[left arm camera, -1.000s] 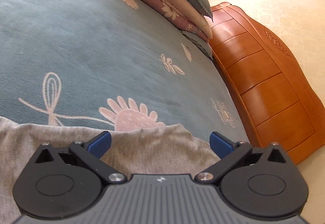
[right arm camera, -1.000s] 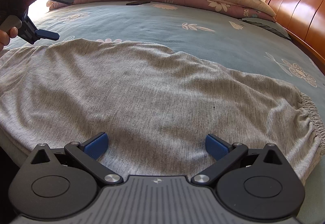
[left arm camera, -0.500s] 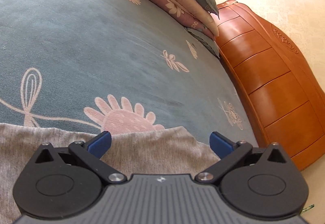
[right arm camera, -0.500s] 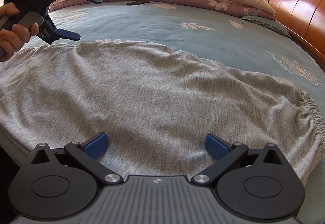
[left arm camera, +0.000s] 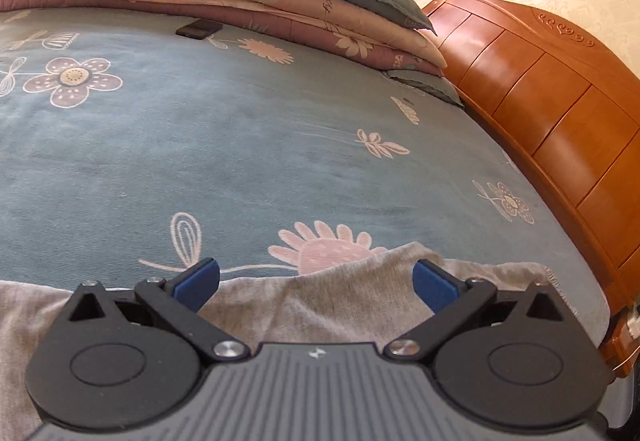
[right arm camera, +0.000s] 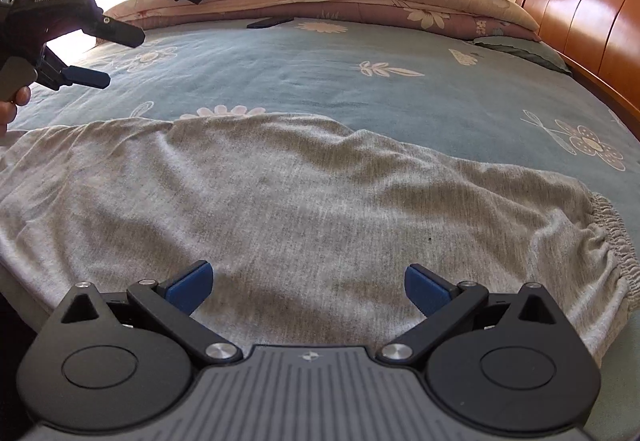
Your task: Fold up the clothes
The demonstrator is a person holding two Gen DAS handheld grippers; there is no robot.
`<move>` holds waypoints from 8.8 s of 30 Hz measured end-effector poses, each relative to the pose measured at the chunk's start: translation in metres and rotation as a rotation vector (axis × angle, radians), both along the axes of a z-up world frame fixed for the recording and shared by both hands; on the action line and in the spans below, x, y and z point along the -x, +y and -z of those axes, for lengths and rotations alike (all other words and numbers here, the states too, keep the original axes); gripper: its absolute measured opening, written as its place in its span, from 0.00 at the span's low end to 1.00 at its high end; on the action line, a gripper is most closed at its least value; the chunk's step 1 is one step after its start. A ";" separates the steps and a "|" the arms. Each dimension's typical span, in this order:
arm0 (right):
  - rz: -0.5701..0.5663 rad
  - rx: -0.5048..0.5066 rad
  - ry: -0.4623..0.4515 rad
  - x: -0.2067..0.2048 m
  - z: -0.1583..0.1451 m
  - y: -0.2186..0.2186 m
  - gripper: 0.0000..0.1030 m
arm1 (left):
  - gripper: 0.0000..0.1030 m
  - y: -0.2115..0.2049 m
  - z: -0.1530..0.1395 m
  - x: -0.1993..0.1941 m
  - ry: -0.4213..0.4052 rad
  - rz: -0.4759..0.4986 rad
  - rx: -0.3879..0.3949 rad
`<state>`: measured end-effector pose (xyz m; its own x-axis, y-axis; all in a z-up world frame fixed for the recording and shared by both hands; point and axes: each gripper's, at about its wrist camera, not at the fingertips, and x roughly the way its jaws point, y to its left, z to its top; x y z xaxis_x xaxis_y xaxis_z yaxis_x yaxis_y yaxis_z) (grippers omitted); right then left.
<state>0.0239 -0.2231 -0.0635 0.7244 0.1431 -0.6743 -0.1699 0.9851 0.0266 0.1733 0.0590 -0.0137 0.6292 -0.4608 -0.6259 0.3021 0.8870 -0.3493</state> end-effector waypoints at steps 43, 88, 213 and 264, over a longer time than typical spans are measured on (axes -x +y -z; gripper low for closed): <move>-0.232 0.024 -0.020 -0.021 0.032 0.160 1.00 | 0.99 0.247 0.056 0.068 0.015 -0.484 0.013; -0.202 0.076 0.010 -0.018 0.027 0.165 1.00 | 0.99 0.116 0.058 0.222 -0.167 -0.515 -0.128; 0.004 0.044 -0.222 0.017 0.051 0.074 1.00 | 0.99 0.177 0.063 0.085 0.015 -0.465 -0.272; 0.107 0.042 -0.064 0.001 0.029 0.037 1.00 | 0.99 0.004 0.069 0.136 0.043 -0.087 -0.288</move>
<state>0.0228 -0.1856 -0.0929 0.7756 0.0354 -0.6303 -0.0637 0.9977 -0.0223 0.0370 0.0627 -0.0832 0.6284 -0.2055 -0.7502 0.2107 0.9734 -0.0901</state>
